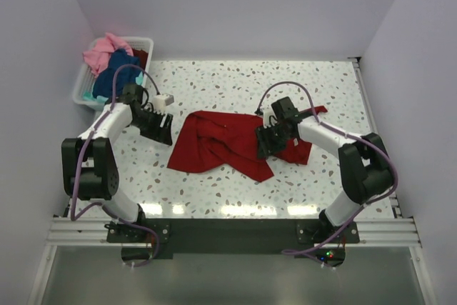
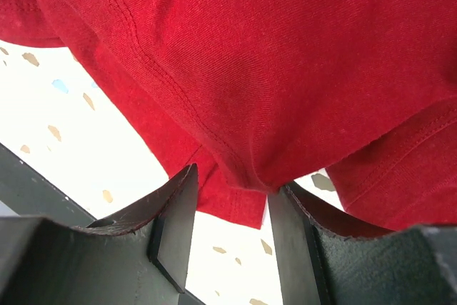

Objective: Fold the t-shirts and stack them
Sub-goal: Flatten the tshirt out

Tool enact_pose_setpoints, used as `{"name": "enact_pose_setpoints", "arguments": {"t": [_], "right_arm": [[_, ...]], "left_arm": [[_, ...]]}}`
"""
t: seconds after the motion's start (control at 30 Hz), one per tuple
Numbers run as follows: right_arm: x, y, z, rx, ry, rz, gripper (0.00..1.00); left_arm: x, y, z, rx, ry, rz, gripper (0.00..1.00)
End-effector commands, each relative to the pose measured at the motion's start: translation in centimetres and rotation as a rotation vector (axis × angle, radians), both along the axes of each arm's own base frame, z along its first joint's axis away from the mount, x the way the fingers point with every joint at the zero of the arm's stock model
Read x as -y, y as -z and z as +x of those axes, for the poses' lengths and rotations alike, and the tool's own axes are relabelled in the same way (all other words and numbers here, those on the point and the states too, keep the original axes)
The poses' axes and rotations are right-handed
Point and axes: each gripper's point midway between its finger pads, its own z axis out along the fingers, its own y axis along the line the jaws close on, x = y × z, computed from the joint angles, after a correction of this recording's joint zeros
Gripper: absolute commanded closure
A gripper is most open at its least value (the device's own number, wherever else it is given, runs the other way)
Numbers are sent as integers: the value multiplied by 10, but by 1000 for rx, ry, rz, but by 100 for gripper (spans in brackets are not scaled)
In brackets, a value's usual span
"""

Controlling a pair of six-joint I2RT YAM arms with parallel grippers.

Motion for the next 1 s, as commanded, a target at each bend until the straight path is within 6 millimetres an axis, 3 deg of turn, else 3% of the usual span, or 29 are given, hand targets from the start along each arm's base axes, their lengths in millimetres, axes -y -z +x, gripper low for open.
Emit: {"name": "enact_pose_setpoints", "arguments": {"t": [0.0, 0.23, 0.43, 0.77, 0.87, 0.97], "right_arm": [[-3, -1, 5, -1, -15, 4, 53], [-11, 9, 5, -43, -11, 27, 55], [-14, 13, 7, -62, -5, 35, 60], [-13, -11, 9, -29, -19, 50, 90], [-8, -21, 8, -10, -31, 30, 90], [-2, -22, 7, -5, -33, 3, 81]], "left_arm": [[3, -4, 7, 26, 8, -28, 35], [1, -3, 8, 19, 3, -24, 35], [-7, 0, -3, 0, 2, -10, 35], [-20, 8, -13, -9, 9, 18, 34], [-32, 18, -16, -2, 21, 94, 34], [-37, 26, -20, -14, 25, 125, 34]]}}
